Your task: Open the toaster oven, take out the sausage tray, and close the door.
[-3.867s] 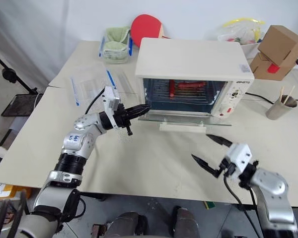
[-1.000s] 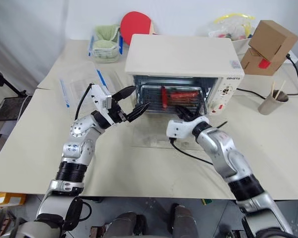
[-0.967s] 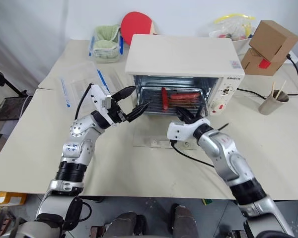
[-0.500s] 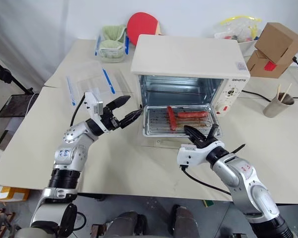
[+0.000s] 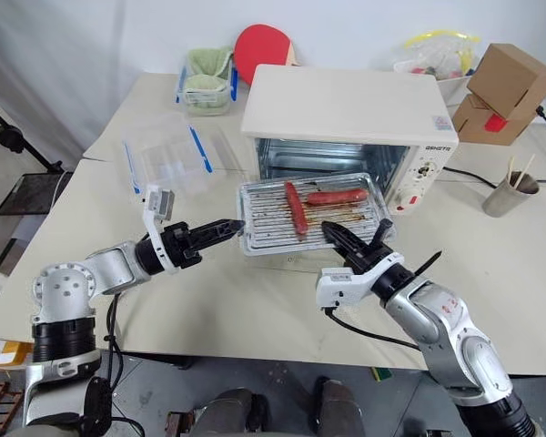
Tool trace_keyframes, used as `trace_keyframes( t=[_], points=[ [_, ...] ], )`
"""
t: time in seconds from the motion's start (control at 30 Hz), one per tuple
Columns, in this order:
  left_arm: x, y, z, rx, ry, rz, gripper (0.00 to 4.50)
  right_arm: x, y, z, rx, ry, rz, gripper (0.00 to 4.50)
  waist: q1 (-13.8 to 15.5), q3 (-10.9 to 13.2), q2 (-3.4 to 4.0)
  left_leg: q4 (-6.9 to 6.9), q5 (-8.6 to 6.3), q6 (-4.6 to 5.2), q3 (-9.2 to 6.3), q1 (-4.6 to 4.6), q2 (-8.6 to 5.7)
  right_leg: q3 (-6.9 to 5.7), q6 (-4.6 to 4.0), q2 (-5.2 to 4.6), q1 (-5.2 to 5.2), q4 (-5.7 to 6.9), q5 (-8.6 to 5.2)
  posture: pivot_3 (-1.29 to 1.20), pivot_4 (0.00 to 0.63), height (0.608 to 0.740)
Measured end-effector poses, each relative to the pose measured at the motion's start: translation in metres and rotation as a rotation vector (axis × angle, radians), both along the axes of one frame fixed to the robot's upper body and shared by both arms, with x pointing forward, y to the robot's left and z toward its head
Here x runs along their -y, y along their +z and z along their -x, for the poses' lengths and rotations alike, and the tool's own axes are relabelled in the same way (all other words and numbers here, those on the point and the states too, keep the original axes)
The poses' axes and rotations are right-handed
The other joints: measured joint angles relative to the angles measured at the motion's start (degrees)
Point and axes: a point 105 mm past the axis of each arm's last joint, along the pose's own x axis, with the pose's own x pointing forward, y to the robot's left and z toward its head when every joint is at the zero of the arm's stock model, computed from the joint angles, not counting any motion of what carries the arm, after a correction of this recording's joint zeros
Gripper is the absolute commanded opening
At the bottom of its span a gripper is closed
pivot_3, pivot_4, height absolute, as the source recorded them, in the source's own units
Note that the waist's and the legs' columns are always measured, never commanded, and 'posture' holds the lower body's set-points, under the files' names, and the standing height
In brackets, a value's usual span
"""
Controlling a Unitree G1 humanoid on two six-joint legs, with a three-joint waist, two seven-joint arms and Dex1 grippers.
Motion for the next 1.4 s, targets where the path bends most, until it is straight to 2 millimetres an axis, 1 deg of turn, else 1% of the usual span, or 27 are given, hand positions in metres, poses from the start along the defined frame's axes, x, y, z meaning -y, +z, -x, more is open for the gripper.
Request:
trace_keyframes(
  t=[0.07, 0.17, 0.27, 0.47, 0.53, 0.63, 0.7, 0.8, 0.9, 0.97, 1.03, 1.07, 1.17, 1.27, 1.3, 1.4],
  points=[
    [0.004, 0.001, -0.007, -0.082, 0.008, 0.067, 4.29, -0.006, -0.001, -0.003, -0.001, 0.032, 0.006, 0.01, -0.02, 0.01, -0.02, -0.02, 0.00, -0.01, 0.01, 0.20, 0.00, 0.03, 0.00, 0.00, 0.18, -0.01, 0.00, 0.00, 0.150, 0.740],
    [0.010, 0.000, -0.007, -0.148, -0.015, 0.099, 4.29, -0.012, -0.002, -0.004, -0.002, 0.068, 0.003, 0.01, -0.19, 0.02, -0.04, -0.09, -0.02, -0.04, 0.04, 0.26, 0.00, 0.09, -0.01, 0.02, 0.16, 0.02, -0.01, 0.00, 0.150, 0.740],
    [0.011, 0.001, -0.006, -0.183, -0.020, 0.111, 3.79, -0.012, -0.006, -0.005, -0.019, 0.077, 0.006, 0.00, -0.18, 0.02, -0.04, -0.09, -0.02, -0.06, 0.05, 0.27, 0.00, 0.11, -0.01, 0.04, 0.16, 0.02, -0.01, 0.00, 0.150, 0.740],
    [0.014, -0.006, -0.004, -0.233, -0.012, 0.076, 2.10, -0.015, -0.009, -0.006, -0.032, 0.092, 0.008, 0.00, -0.13, 0.02, -0.04, -0.09, -0.02, -0.09, 0.14, 0.33, 0.00, 0.22, -0.02, 0.08, 0.16, 0.06, -0.01, 0.00, 0.150, 0.740],
    [0.016, -0.004, -0.002, -0.242, -0.024, 0.092, 1.55, -0.017, -0.010, -0.006, -0.033, 0.104, 0.012, 0.00, -0.10, 0.02, -0.04, -0.09, -0.02, -0.09, 0.15, 0.33, -0.01, 0.25, -0.02, 0.07, 0.16, 0.06, -0.01, 0.00, 0.150, 0.740],
    [0.020, -0.002, 0.002, -0.267, -0.050, 0.129, 0.60, -0.020, -0.009, -0.004, -0.030, 0.127, 0.010, 0.00, -0.13, 0.02, -0.03, -0.09, -0.03, -0.11, 0.16, 0.36, -0.01, 0.27, -0.03, 0.07, 0.16, 0.07, -0.01, 0.00, 0.150, 0.740],
    [0.020, -0.005, 0.004, -0.296, -0.052, 0.134, 0.01, -0.021, -0.011, -0.004, -0.040, 0.131, 0.017, 0.00, -0.16, 0.02, -0.03, -0.09, -0.03, -0.11, 0.16, 0.37, -0.01, 0.28, -0.03, 0.07, 0.16, 0.07, -0.02, 0.00, 0.150, 0.740],
    [0.020, -0.008, 0.005, -0.325, -0.045, 0.156, 0.01, -0.021, -0.013, -0.004, -0.056, 0.138, 0.011, 0.00, -0.14, 0.02, -0.03, -0.09, -0.03, -0.11, 0.17, 0.37, -0.01, 0.29, -0.03, 0.09, 0.16, 0.07, -0.02, 0.00, 0.150, 0.740],
    [0.019, -0.007, 0.005, -0.329, -0.043, 0.167, 0.00, -0.021, -0.010, -0.003, -0.090, 0.156, -0.052, 0.89, -0.12, 0.02, -0.04, -0.09, -0.03, -0.11, 0.19, 0.37, -0.01, 0.29, -0.03, 0.11, 0.17, 0.07, -0.02, 0.00, 0.150, 0.740],
    [0.014, -0.007, 0.004, -0.332, -0.020, 0.176, 0.00, -0.021, -0.011, -0.001, -0.134, 0.173, -0.093, 1.54, -0.17, 0.02, -0.03, -0.10, -0.03, -0.11, 0.20, 0.38, -0.01, 0.29, -0.03, 0.13, 0.17, 0.06, -0.02, 0.00, 0.150, 0.740],
    [0.002, -0.012, -0.001, -0.360, 0.027, 0.192, 0.00, -0.013, -0.011, 0.000, -0.161, 0.164, -0.113, 2.24, -0.16, 0.02, -0.03, -0.10, -0.03, -0.11, 0.22, 0.38, -0.01, 0.30, -0.03, 0.13, 0.17, 0.06, -0.02, 0.00, 0.150, 0.740],
    [-0.001, -0.014, -0.001, -0.368, 0.038, 0.194, 0.00, -0.011, -0.010, 0.000, -0.164, 0.162, -0.115, 2.49, -0.16, 0.02, -0.03, -0.10, -0.03, -0.11, 0.23, 0.37, -0.01, 0.30, -0.03, 0.12, 0.17, 0.06, -0.02, 0.00, 0.150, 0.740],
    [-0.017, -0.017, 0.005, -0.360, 0.046, 0.167, 0.00, 0.006, -0.008, 0.004, -0.181, 0.154, -0.112, 3.45, -0.17, 0.02, -0.03, -0.14, -0.03, -0.11, 0.24, 0.38, -0.01, 0.32, -0.03, 0.12, 0.16, 0.05, -0.02, 0.00, 0.150, 0.740],
    [-0.031, -0.016, 0.010, -0.346, 0.039, 0.195, 0.00, 0.024, -0.007, 0.006, -0.219, 0.144, -0.130, 3.45, -0.11, 0.02, -0.03, -0.14, -0.03, -0.11, 0.24, 0.38, -0.01, 0.31, -0.03, 0.12, 0.17, 0.04, -0.02, 0.00, 0.150, 0.740],
    [-0.036, -0.016, 0.013, -0.347, 0.039, 0.201, 0.00, 0.031, -0.009, 0.007, -0.241, 0.135, -0.128, 3.26, -0.12, 0.02, -0.03, -0.14, -0.03, -0.11, 0.25, 0.39, -0.01, 0.31, -0.04, 0.12, 0.17, 0.03, -0.02, 0.00, 0.150, 0.740],
    [-0.052, -0.022, 0.021, -0.358, 0.056, 0.227, 0.00, 0.061, -0.016, 0.003, -0.298, 0.086, -0.138, 2.45, -0.31, 0.02, -0.04, -0.15, -0.03, -0.11, 0.28, 0.40, 0.01, 0.36, -0.04, 0.13, 0.17, 0.02, -0.02, 0.00, 0.150, 0.740]
  ],
)
